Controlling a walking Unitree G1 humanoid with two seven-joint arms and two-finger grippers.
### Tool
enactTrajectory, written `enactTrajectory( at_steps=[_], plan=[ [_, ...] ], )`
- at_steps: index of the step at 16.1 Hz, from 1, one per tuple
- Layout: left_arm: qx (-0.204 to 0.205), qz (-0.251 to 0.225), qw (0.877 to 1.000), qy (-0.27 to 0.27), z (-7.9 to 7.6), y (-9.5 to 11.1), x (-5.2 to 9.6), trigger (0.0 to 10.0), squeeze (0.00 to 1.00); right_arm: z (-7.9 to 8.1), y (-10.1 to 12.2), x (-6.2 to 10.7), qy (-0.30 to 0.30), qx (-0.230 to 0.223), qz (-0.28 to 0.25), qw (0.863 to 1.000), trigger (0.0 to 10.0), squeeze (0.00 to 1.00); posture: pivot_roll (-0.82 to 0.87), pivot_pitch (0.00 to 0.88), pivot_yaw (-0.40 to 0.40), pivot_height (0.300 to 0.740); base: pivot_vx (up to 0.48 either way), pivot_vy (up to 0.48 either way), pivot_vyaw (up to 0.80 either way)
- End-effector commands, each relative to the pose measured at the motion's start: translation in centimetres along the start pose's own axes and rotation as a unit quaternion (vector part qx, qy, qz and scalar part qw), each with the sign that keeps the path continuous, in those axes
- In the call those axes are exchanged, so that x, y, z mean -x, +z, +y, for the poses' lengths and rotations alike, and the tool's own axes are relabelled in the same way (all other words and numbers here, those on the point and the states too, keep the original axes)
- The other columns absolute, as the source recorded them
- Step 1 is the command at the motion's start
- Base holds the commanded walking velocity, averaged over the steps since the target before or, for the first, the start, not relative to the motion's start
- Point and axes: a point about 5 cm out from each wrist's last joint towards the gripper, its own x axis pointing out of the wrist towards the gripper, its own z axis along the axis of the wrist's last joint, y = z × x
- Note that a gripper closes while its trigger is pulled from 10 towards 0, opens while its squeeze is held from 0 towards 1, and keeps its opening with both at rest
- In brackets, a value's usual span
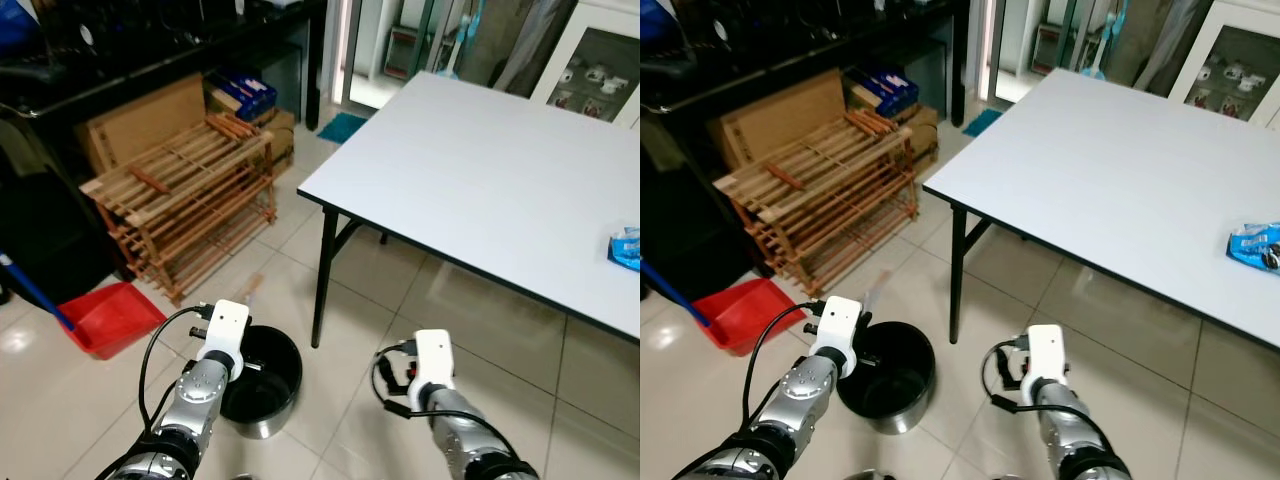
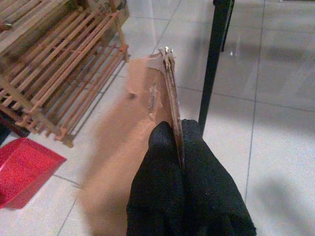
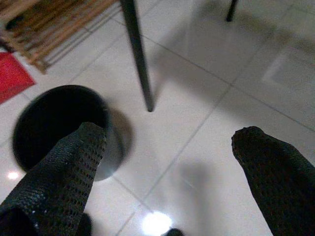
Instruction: Picking trash to rubbish bin
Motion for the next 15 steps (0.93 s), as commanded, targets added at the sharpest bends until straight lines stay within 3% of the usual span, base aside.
enactTrajectory(
  at_steps=[1, 4, 11, 15],
  plan=[
    [0.003, 0.018, 1.000, -0.001, -0.3, -0.4, 0.0, 10.0, 0.00, -0.1, -0.1, 0.0, 0.014, 0.005, 0.007, 1.000, 10.0, 0.00, 0.00, 0.068, -0.031, 0.740, 0.000, 0.000, 0.00],
    [-0.001, 0.041, 0.999, -0.009, -0.8, -1.3, 0.1, 10.0, 0.00, 1.4, -0.5, 0.0, 0.062, 0.045, 0.020, 0.997, 10.0, 0.00, -0.01, 0.074, -0.033, 0.740, 0.000, 0.000, 0.00],
    [-0.007, 0.060, 0.998, -0.023, -2.2, -1.5, 0.0, 10.0, 0.00, 4.1, -0.1, -0.2, 0.143, 0.055, 0.010, 0.988, 10.0, 0.00, -0.02, 0.112, -0.043, 0.740, 0.000, 0.000, 0.00],
    [0.003, 0.059, 0.998, -0.020, -2.6, -2.0, 0.3, 10.0, 0.00, 4.2, -0.7, 0.3, 0.155, 0.053, 0.010, 0.986, 10.0, 0.00, -0.04, 0.156, -0.058, 0.740, 0.000, 0.000, 0.00]
  ],
)
